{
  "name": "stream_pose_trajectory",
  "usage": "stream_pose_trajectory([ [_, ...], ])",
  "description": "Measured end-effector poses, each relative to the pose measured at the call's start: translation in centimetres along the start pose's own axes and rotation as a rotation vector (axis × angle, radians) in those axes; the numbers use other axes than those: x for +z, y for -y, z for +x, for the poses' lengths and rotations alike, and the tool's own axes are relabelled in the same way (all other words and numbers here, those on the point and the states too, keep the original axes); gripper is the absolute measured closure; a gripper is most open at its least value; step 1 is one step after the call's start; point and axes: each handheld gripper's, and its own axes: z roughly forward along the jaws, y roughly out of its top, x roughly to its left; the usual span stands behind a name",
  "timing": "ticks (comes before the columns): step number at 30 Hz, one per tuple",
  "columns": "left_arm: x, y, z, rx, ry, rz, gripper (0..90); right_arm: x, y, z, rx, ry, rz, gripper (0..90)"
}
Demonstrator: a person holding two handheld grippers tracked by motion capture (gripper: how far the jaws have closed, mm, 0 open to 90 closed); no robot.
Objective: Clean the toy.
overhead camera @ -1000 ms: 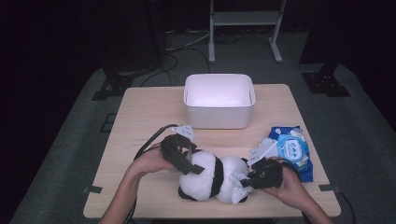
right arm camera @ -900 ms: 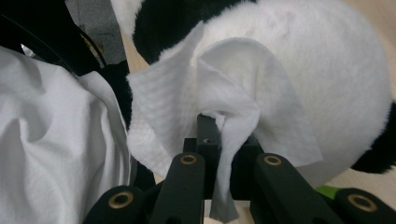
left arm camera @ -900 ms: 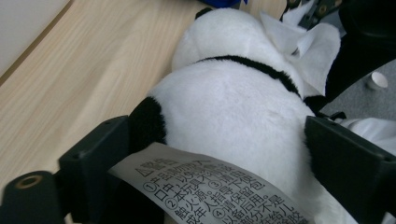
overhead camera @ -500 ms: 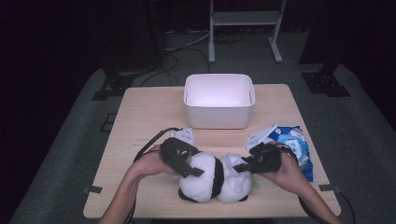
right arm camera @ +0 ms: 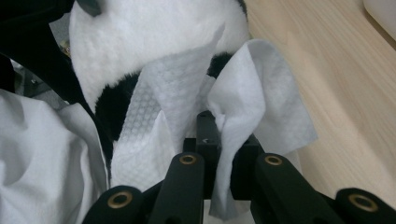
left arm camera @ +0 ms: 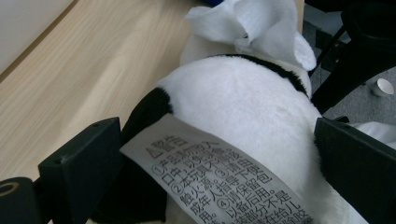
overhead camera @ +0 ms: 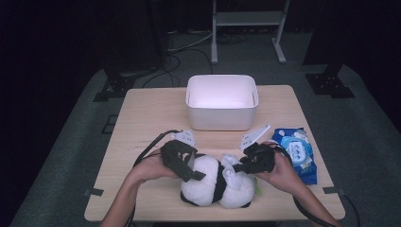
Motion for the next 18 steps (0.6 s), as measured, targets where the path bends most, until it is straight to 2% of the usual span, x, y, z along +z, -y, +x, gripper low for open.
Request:
stream_pose_trajectory([
  [4,0.2,-0.2,-0.2,-0.008,0.005,0.028,0.8,0.0,0.2,0.9,-0.032,0.016,0.014,84.6],
  [9,0.3,-0.5,-0.5,-0.045,0.006,0.08,1.0,0.0,0.4,1.1,-0.031,0.012,0.006,84.6],
  [12,0.2,-0.5,-0.6,-0.032,0.002,0.102,3.6,0.1,0.5,1.2,-0.02,0.001,-0.001,84.6],
  [13,0.2,-0.4,-0.7,-0.02,0.001,0.103,5.8,0.1,0.5,1.2,-0.022,0.001,-0.001,84.6],
  [14,0.2,-0.4,-0.8,-0.013,0.003,0.1,15.2,0.1,0.5,1.2,-0.025,0.001,0.001,84.6],
  [15,0.2,-0.3,-0.8,-0.004,0.0,0.096,15.2,0.1,0.5,1.2,-0.025,0.001,0.001,84.6],
  [16,0.0,-0.2,-0.9,0.028,-0.01,0.077,27.6,0.1,0.5,1.2,-0.025,0.003,0.005,84.6],
  [17,0.0,-0.2,-0.9,0.028,-0.01,0.077,32.3,0.1,0.5,1.2,-0.025,0.003,0.005,84.6],
  [18,-0.1,-0.2,-1.1,0.046,-0.021,0.059,37.7,0.0,0.5,1.0,-0.016,0.001,0.002,84.5],
])
